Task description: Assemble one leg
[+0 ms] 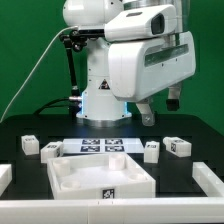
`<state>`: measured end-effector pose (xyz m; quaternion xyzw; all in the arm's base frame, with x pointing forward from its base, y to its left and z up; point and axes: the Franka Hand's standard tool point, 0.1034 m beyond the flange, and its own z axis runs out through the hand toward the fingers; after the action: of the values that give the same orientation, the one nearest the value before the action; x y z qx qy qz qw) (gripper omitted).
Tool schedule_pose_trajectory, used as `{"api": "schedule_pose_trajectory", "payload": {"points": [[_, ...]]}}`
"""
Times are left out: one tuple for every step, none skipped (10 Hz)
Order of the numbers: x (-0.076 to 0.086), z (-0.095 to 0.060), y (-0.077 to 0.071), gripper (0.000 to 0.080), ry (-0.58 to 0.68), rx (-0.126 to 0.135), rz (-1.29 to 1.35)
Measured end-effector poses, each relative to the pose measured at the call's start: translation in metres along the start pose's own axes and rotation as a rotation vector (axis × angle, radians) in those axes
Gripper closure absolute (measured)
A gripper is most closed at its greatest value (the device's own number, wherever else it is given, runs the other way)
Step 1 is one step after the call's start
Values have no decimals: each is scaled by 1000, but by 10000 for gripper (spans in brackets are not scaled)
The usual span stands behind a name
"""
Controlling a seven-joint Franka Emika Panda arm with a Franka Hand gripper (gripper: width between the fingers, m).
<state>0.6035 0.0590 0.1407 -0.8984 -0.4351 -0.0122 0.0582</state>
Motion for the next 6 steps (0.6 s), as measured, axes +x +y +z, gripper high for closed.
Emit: {"api": "schedule_pose_trajectory", "payload": {"points": [[0, 0, 0, 150, 0, 0, 0], [0, 0, 0, 150, 0, 0, 0], [0, 0, 0, 150, 0, 0, 0], [0, 0, 0, 150, 0, -1, 0], [0, 0, 0, 150, 0, -1, 0], [-1, 1, 1, 150, 5, -10, -25]]}}
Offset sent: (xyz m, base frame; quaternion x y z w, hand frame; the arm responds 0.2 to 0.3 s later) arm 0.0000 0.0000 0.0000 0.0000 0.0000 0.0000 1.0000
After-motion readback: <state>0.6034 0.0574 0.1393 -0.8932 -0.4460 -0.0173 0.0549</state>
